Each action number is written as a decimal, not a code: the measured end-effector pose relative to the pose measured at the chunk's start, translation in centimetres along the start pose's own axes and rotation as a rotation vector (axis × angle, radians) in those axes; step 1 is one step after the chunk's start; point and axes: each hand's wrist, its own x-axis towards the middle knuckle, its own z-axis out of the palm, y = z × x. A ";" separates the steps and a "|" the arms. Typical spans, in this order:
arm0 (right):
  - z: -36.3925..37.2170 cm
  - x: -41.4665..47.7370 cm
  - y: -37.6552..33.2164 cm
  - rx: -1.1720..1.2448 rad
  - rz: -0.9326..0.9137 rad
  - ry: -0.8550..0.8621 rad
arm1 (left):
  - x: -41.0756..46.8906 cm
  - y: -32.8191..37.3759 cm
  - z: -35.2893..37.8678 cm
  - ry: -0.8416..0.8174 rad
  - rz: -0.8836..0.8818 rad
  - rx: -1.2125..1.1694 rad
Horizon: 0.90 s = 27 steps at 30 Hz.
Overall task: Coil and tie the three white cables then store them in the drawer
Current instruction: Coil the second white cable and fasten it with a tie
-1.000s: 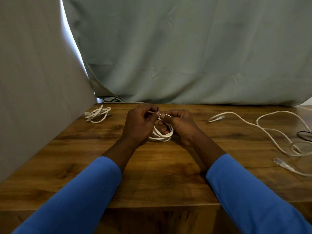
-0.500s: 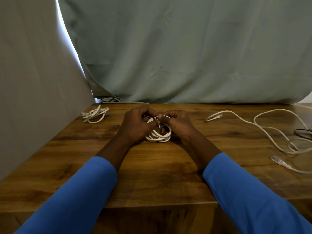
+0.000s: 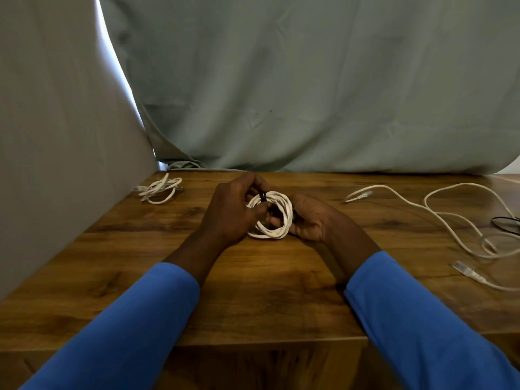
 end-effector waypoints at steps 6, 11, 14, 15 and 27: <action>-0.8 0.1 -0.4 0.002 0.073 -0.040 | -0.1 0.7 -0.3 0.056 0.129 0.026; -1.0 -0.1 -0.6 0.080 0.050 -0.086 | -0.2 0.8 -0.3 0.052 0.154 0.025; -0.8 0.3 -0.4 -0.034 -0.023 -0.060 | -0.1 0.7 -0.3 -0.003 0.104 -0.015; -0.6 0.4 -0.3 -0.069 -0.053 -0.034 | -0.1 0.7 -0.3 -0.024 0.068 -0.046; -0.6 -0.1 -0.4 -0.270 -0.286 0.064 | 0.3 -0.4 -1.3 -0.180 -0.224 -0.244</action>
